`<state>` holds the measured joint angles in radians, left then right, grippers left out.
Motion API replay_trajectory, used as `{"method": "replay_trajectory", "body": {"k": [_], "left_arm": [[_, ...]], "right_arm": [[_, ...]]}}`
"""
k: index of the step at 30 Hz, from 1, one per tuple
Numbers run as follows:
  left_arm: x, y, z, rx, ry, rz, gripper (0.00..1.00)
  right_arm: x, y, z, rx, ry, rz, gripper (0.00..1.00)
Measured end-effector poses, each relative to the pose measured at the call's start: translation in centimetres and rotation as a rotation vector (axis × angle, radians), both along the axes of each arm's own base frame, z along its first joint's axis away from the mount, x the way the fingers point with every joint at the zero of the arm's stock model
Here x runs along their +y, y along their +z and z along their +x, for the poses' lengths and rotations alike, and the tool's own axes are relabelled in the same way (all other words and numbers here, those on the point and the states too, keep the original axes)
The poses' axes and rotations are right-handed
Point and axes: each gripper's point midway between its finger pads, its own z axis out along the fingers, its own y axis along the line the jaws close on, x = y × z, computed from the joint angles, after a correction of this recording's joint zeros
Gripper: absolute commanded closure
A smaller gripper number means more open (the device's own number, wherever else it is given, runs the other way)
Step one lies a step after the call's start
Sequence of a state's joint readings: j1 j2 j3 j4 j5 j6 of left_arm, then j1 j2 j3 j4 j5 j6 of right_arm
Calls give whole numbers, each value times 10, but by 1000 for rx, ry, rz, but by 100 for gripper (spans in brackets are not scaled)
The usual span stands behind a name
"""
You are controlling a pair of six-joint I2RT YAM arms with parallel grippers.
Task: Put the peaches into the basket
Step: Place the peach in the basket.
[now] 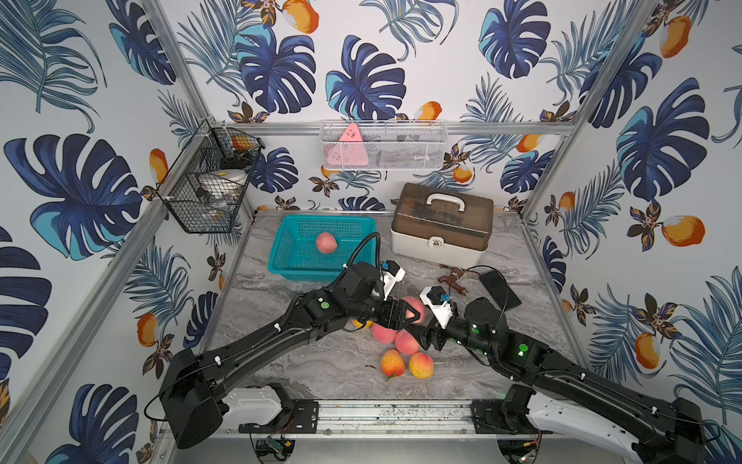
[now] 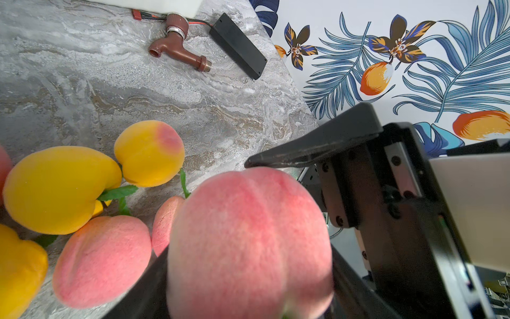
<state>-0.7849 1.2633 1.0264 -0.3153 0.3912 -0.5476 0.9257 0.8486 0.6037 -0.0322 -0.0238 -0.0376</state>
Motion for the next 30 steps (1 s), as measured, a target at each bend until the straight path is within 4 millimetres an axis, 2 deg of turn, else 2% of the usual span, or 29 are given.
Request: {"method": "replay_trajectory", "body": {"k": [5,11,16,20,24,27,30], "left_arm": [[4,-1,6,-21,35,17,37],[15,-5,26,-67,92,97,37],[35,-4,56,-90,169,153,37],[53,5,84,-125,236,189,36],[75,10,117,-144,318,222,36],[93,6,141,-144,378,259,35],[101,4,164,-141,417,278,35]], "right_arm": [[2,0,1,24,-3,6,0],[-1,5,1,46,-18,28,0],[-5,15,9,69,-53,31,0],[-9,23,18,86,-87,30,0],[-19,21,35,122,-155,17,0],[-34,16,53,165,-230,16,0],[-44,13,65,204,-271,32,0]]}}
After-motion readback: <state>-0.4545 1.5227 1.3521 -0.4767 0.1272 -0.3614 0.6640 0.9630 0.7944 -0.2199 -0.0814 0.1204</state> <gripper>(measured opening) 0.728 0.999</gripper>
